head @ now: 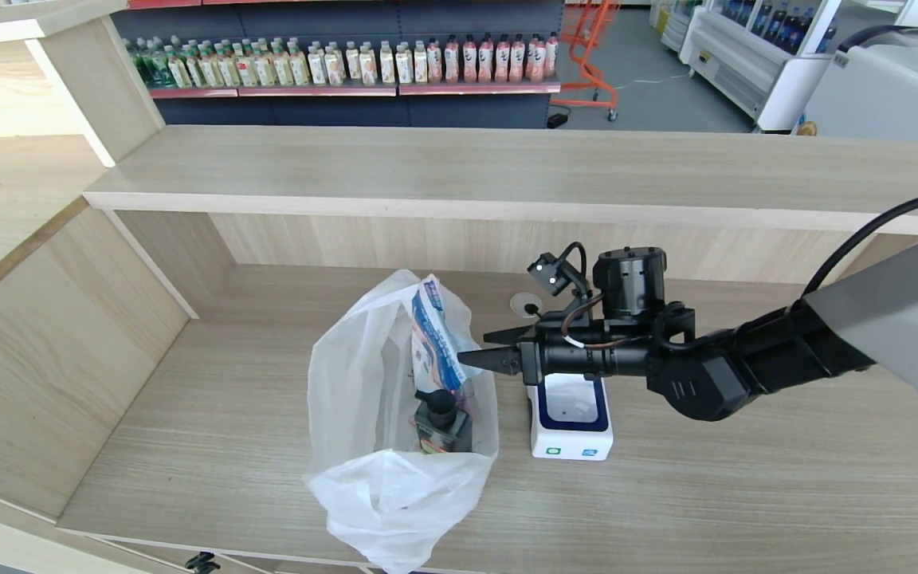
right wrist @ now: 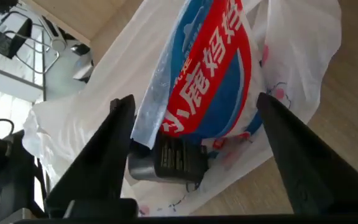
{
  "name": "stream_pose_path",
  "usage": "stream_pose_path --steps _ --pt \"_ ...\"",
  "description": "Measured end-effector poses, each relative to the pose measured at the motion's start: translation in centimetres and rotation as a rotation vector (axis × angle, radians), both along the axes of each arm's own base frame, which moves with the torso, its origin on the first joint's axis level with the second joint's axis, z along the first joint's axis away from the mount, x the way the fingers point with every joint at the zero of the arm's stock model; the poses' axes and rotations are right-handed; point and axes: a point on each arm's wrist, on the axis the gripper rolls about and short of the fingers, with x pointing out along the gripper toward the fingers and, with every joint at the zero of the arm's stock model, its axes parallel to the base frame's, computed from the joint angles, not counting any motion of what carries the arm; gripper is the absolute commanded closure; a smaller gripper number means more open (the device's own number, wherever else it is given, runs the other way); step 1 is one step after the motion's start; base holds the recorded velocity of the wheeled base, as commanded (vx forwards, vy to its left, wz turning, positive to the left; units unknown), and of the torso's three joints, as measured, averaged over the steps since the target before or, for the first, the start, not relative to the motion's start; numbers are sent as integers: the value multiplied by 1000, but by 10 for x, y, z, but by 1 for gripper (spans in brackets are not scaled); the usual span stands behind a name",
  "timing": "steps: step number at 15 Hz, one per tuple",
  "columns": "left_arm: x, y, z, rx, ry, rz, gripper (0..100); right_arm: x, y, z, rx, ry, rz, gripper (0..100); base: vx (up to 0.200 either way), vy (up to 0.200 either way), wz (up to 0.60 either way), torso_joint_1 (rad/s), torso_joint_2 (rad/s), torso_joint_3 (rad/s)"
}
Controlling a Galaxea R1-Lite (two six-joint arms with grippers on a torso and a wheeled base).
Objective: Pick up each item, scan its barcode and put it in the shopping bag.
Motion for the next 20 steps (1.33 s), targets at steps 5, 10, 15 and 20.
stream_pose_path --steps 5,10,15,20 --pt "0 0 0 0 0 0 0 -29 -11 55 141 101 -29 0 0 0 0 0 0 0" --pt "0 0 0 0 0 1 0 -98 -105 94 139 -26 -184 0 0 0 0 0 0 0" --pt "0 0 0 0 0 0 0 -226 -197 70 -61 -196 -722 0 0 0 0 0 0 0" --pt "0 0 0 0 0 0 0 -345 -212 -8 -139 -288 -1017 0 0 0 0 0 0 0"
